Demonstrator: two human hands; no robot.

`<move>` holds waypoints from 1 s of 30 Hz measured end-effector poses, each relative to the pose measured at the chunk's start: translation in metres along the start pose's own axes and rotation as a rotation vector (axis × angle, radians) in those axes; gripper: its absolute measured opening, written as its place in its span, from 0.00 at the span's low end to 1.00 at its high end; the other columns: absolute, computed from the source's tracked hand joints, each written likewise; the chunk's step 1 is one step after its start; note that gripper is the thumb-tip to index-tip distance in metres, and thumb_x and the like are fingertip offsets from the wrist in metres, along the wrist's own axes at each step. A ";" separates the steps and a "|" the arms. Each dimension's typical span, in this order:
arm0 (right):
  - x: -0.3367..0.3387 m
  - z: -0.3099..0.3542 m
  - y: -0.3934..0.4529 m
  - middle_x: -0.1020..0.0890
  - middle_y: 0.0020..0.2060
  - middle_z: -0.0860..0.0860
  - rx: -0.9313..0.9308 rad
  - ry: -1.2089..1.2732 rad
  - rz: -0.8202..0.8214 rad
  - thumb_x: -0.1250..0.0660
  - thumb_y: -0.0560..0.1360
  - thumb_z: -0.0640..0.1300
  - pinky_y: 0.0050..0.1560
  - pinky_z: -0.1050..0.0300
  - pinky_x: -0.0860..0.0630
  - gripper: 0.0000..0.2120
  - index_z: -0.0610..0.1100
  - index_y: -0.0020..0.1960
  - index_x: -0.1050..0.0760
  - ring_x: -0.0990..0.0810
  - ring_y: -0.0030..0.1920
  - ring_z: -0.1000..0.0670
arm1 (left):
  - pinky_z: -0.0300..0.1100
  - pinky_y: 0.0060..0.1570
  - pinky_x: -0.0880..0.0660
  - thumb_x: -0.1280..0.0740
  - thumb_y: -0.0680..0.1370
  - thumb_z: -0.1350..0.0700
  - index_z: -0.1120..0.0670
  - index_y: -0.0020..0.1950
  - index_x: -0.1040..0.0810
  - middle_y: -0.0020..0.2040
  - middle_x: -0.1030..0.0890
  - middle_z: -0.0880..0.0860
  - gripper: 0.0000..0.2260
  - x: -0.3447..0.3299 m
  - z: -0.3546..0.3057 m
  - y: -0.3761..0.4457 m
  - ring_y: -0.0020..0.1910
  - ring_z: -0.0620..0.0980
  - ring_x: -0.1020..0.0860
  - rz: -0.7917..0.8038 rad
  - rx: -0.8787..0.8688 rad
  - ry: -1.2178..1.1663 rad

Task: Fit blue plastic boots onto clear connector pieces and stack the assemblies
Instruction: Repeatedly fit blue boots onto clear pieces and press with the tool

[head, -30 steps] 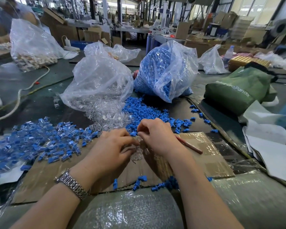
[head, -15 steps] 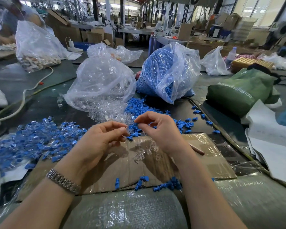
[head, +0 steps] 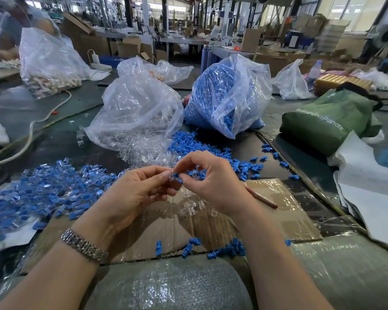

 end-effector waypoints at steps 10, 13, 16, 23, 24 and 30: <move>-0.001 -0.006 0.000 0.15 0.43 0.54 -0.058 0.024 0.043 0.27 0.77 0.41 0.52 0.71 0.30 0.03 0.48 0.48 0.17 0.19 0.48 0.56 | 0.38 0.44 0.19 0.25 0.70 0.58 0.56 0.55 0.13 0.51 0.14 0.62 0.14 0.002 -0.007 -0.003 0.46 0.53 0.14 0.015 -0.060 0.043; -0.004 -0.007 0.000 0.16 0.43 0.55 -0.073 0.022 0.060 0.27 0.77 0.41 0.52 0.72 0.30 0.03 0.49 0.49 0.17 0.19 0.48 0.56 | 0.38 0.44 0.19 0.24 0.68 0.56 0.55 0.53 0.13 0.49 0.13 0.61 0.14 0.004 -0.010 -0.003 0.45 0.53 0.14 -0.031 -0.103 0.103; -0.004 -0.007 0.000 0.16 0.43 0.55 -0.074 0.018 0.058 0.27 0.77 0.41 0.52 0.72 0.30 0.04 0.50 0.48 0.18 0.19 0.48 0.57 | 0.36 0.45 0.19 0.23 0.69 0.55 0.53 0.53 0.12 0.48 0.13 0.59 0.13 0.007 -0.012 -0.003 0.45 0.51 0.14 -0.060 -0.134 0.175; -0.005 -0.007 -0.001 0.16 0.43 0.53 -0.078 0.006 0.058 0.27 0.77 0.41 0.53 0.71 0.29 0.03 0.49 0.48 0.18 0.19 0.48 0.56 | 0.36 0.44 0.20 0.24 0.70 0.55 0.51 0.53 0.12 0.47 0.13 0.58 0.12 0.009 -0.015 -0.006 0.44 0.50 0.14 -0.073 -0.162 0.229; -0.005 -0.007 -0.001 0.16 0.43 0.53 -0.080 0.008 0.057 0.27 0.77 0.41 0.53 0.71 0.29 0.03 0.48 0.48 0.17 0.19 0.48 0.56 | 0.35 0.43 0.20 0.24 0.69 0.55 0.51 0.52 0.12 0.47 0.13 0.58 0.12 0.009 -0.015 -0.006 0.44 0.50 0.14 -0.075 -0.163 0.231; -0.006 -0.006 -0.003 0.16 0.43 0.55 -0.105 0.006 0.102 0.28 0.77 0.41 0.51 0.70 0.27 0.05 0.50 0.50 0.19 0.19 0.46 0.58 | 0.37 0.43 0.19 0.25 0.70 0.56 0.51 0.52 0.12 0.48 0.13 0.58 0.11 0.009 -0.011 -0.005 0.44 0.50 0.14 -0.073 -0.124 0.208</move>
Point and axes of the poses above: each hand's wrist, its own y-axis towards the middle knuckle, its own x-axis out of the back of the hand, z = x × y, the point moved 9 cm from there along y, towards the middle knuckle
